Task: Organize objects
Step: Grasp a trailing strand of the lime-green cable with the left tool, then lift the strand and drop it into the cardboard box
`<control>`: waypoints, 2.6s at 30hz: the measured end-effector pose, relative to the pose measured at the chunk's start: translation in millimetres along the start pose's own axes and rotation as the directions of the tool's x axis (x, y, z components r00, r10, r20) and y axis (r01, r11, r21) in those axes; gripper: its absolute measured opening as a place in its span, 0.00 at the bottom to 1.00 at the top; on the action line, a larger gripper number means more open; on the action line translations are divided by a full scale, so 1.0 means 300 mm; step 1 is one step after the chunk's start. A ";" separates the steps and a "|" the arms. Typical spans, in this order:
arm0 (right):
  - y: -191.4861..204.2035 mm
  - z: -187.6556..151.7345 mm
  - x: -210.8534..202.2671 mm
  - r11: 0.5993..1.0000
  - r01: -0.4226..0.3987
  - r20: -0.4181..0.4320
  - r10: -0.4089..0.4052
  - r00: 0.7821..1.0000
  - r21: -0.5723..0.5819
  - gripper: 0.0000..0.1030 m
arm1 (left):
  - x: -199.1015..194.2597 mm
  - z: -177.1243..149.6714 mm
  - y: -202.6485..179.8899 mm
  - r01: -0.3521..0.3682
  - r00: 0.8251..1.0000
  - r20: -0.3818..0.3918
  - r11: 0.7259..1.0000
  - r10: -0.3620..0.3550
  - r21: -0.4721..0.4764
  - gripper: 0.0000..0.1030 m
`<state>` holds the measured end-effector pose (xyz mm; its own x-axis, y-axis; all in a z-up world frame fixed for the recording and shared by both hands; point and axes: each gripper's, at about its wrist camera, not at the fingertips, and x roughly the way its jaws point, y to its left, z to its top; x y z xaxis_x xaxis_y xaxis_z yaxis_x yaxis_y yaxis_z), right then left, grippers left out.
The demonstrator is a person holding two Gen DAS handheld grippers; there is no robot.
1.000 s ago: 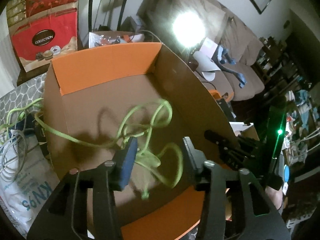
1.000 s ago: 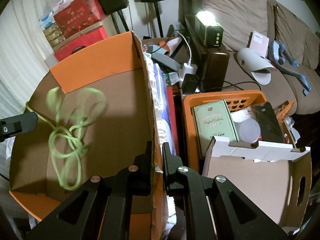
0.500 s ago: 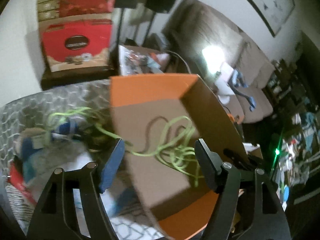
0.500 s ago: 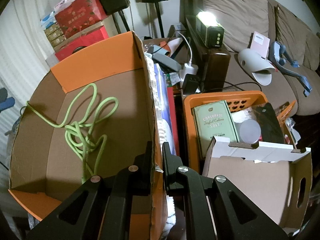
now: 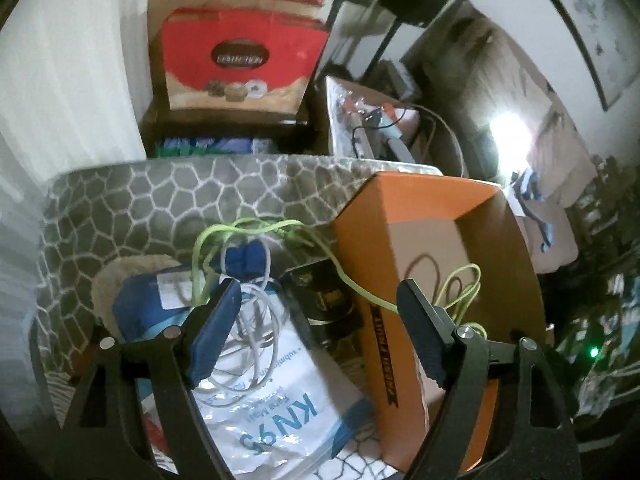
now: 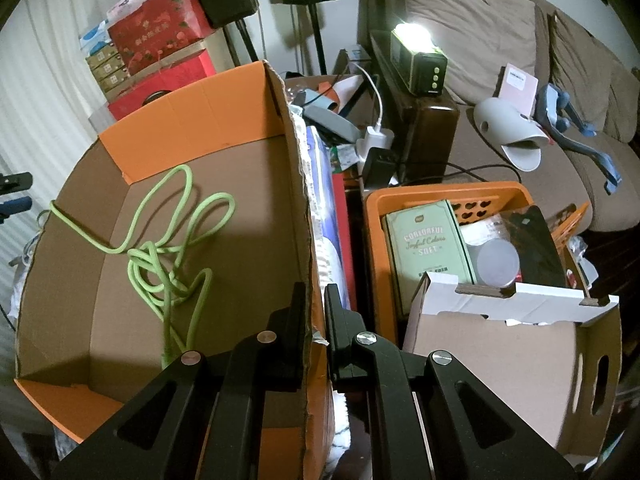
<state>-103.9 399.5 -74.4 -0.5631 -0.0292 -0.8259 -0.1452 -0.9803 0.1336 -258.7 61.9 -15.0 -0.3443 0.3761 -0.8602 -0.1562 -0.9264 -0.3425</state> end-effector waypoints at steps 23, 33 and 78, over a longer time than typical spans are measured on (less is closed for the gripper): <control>0.006 0.000 0.002 1.000 0.010 -0.001 -0.010 1.000 -0.004 0.08 | 0.258 -0.079 0.164 0.371 0.902 0.060 0.698 -0.427 -0.613 0.50; 0.006 0.000 0.002 1.000 0.011 -0.001 -0.011 1.000 -0.005 0.08 | 0.314 -0.109 0.214 0.414 0.871 0.125 0.572 -0.475 -0.708 0.46; 0.002 0.003 -0.004 1.000 0.009 0.004 -0.009 1.000 -0.001 0.07 | -0.587 0.037 -0.632 0.523 0.804 0.122 0.789 -0.583 0.323 0.02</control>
<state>-104.0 399.2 -73.0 -0.5647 -0.0195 -0.8251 -0.1497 -0.9807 0.1257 -178.6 171.6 205.6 -0.2983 0.8440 -0.4456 -0.6021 -0.5287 -0.5983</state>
